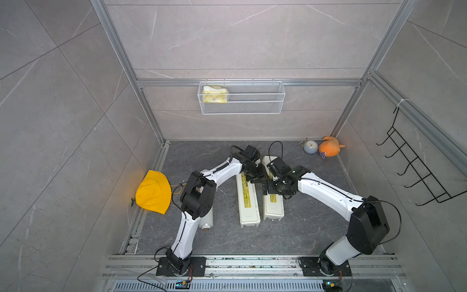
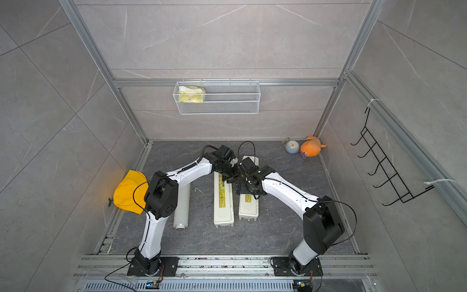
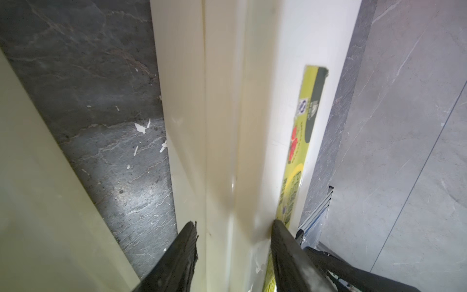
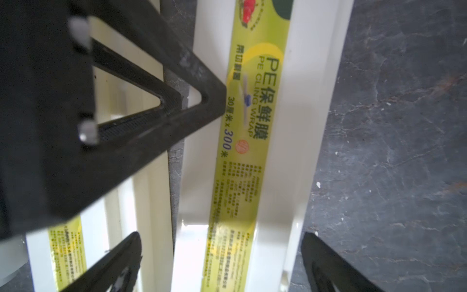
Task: Put plastic wrap rolls into dispensers
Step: Close the lid on the plastic wrap cutting box.
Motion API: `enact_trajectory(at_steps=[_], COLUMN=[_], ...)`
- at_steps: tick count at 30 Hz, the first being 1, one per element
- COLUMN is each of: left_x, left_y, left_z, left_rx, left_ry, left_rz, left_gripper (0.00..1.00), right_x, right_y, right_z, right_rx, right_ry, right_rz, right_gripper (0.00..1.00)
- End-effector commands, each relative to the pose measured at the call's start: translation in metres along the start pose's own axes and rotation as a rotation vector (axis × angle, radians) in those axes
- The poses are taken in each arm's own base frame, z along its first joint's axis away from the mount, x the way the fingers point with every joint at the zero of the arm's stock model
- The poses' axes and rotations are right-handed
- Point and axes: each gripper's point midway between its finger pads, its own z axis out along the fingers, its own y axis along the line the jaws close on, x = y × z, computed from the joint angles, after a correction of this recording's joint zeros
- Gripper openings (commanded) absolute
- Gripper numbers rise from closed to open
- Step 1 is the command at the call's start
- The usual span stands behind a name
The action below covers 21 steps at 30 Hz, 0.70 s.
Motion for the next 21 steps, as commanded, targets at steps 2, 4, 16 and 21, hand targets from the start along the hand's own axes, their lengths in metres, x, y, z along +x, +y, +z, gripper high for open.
enact_trajectory(at_steps=[2,4,16,21], left_x=[0.013,0.014,0.027,0.026], left_y=[0.019,0.020,0.030,0.028], left_z=[0.010,0.013,0.017,0.014], left_rx=[-0.044,-0.044,-0.075,-0.072], left_ry=[0.037,0.042,0.052,0.037], left_rz=[-0.061,-0.070,-0.111,-0.119], left_gripper=[0.47,0.46,0.44,0.45], right_x=[0.009,0.015,0.029,0.023], right_y=[-0.016,-0.021,-0.020,-0.003], right_z=[-0.012,-0.013,0.017,0.026], right_rx=[-0.008,-0.028,-0.384,-0.502], right_ry=[-0.008,-0.006,-0.023,-0.010], right_rz=[0.014,0.033,0.195,0.200], right_gripper=[1.00,1.00,0.82,0.78])
